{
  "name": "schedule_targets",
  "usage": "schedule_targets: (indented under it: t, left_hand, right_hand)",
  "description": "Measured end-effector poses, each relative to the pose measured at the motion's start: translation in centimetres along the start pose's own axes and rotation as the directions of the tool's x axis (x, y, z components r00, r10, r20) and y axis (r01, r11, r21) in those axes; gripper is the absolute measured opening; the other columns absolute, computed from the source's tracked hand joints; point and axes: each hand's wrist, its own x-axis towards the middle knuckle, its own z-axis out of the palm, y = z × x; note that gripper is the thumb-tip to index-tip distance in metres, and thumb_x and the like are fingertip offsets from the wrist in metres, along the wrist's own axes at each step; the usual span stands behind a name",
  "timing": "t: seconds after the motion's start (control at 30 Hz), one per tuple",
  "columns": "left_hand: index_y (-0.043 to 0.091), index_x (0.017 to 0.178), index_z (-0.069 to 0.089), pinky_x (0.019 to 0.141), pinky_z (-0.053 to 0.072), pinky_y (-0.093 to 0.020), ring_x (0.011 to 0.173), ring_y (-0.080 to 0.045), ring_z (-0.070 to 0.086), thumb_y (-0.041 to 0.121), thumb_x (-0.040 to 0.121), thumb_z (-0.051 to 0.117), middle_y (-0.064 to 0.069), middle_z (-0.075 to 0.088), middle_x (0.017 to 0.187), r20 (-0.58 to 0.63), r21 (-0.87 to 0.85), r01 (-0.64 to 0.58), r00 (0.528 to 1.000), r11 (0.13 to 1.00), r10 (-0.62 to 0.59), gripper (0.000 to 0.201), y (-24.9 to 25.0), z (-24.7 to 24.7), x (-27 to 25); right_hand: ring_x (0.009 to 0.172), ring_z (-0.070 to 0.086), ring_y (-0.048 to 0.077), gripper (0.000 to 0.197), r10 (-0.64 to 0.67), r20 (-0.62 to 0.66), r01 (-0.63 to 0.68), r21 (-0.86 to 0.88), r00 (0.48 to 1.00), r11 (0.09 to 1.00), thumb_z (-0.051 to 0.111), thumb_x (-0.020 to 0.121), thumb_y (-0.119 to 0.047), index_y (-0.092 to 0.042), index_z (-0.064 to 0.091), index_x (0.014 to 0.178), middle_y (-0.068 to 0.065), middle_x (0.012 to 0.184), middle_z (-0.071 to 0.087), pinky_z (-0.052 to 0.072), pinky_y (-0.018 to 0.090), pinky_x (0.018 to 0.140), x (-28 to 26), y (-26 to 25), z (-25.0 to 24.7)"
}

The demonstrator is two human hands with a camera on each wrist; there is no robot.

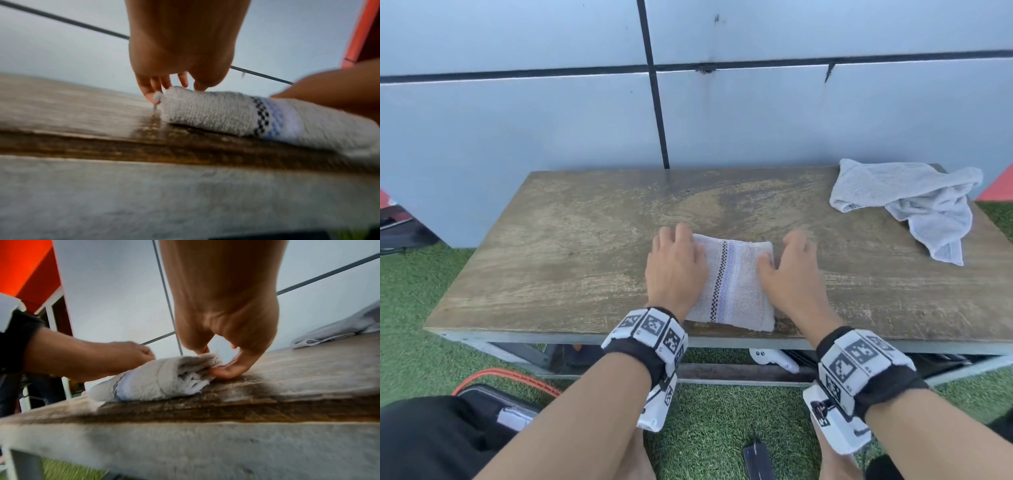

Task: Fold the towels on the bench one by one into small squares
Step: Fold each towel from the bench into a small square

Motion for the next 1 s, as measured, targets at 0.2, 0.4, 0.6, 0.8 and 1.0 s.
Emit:
schedule_targets:
  t: [0.2, 0.4, 0.6, 0.8, 1.0]
  left_hand:
    - [0.026, 0.156, 0.024, 0.123, 0.015, -0.048, 0.153, -0.017, 0.007, 0.038, 0.106, 0.021, 0.005, 0.015, 0.166, 0.339, 0.065, -0.207, 0.925, 0.976, 0.174, 0.051, 0.6, 2.3, -2.2]
    - [0.031, 0.160, 0.006, 0.124, 0.001, -0.051, 0.154, -0.013, -0.011, 0.043, 0.106, 0.013, 0.012, -0.002, 0.168, 0.432, 0.072, -0.177, 0.893, 0.982, 0.129, 0.055, -0.1, 2.7, -1.0]
    - [0.032, 0.160, 0.006, 0.125, -0.001, -0.048, 0.155, -0.017, -0.003, 0.045, 0.106, 0.010, 0.014, 0.001, 0.167, 0.386, 0.053, -0.116, 0.918, 0.992, 0.086, 0.055, -1.0, 3.2, 0.4]
    - [0.027, 0.160, 0.013, 0.126, 0.003, -0.043, 0.154, -0.020, 0.009, 0.042, 0.104, 0.032, -0.001, 0.015, 0.167, 0.269, -0.135, 0.031, 0.963, 0.990, 0.007, 0.061, -1.6, 2.9, -0.2]
    - [0.020, 0.151, 0.040, 0.114, 0.034, -0.035, 0.134, -0.020, 0.048, 0.049, 0.087, 0.053, 0.006, 0.056, 0.141, 0.189, -0.406, 0.117, 0.981, 0.906, -0.043, 0.072, -3.5, 0.3, -1.6]
  right_hand:
    - [0.142, 0.032, 0.021, 0.043, -0.353, 0.180, 0.384, -0.189, 0.918, 0.904, 0.033, 0.101, -0.028, -0.015, 0.041, 0.142, 0.005, 0.153, 0.032, 0.032, 0.043, 0.114, -2.2, -0.3, 2.9]
    - [0.151, -0.020, 0.010, 0.060, -0.205, 0.384, 0.327, -0.287, 0.900, 0.900, 0.012, 0.105, -0.043, -0.023, -0.002, 0.160, -0.004, 0.167, -0.014, -0.007, 0.047, 0.124, -1.7, 0.0, 3.3]
    - [0.151, -0.019, 0.012, 0.066, -0.138, 0.418, 0.291, -0.330, 0.898, 0.898, 0.015, 0.102, -0.053, -0.027, -0.007, 0.159, -0.003, 0.167, -0.013, -0.009, 0.050, 0.122, -0.4, -0.4, 3.4]
    - [0.153, -0.014, 0.016, 0.068, -0.096, 0.436, 0.280, -0.381, 0.895, 0.881, 0.012, 0.100, -0.055, -0.028, -0.011, 0.158, -0.002, 0.167, -0.009, -0.002, 0.048, 0.124, -0.6, -0.9, 3.1]
    - [0.137, 0.023, 0.031, 0.074, -0.047, 0.377, 0.252, -0.514, 0.925, 0.820, 0.016, 0.099, -0.057, -0.012, 0.007, 0.158, 0.014, 0.151, 0.027, 0.023, 0.045, 0.112, -1.0, -1.8, 2.4]
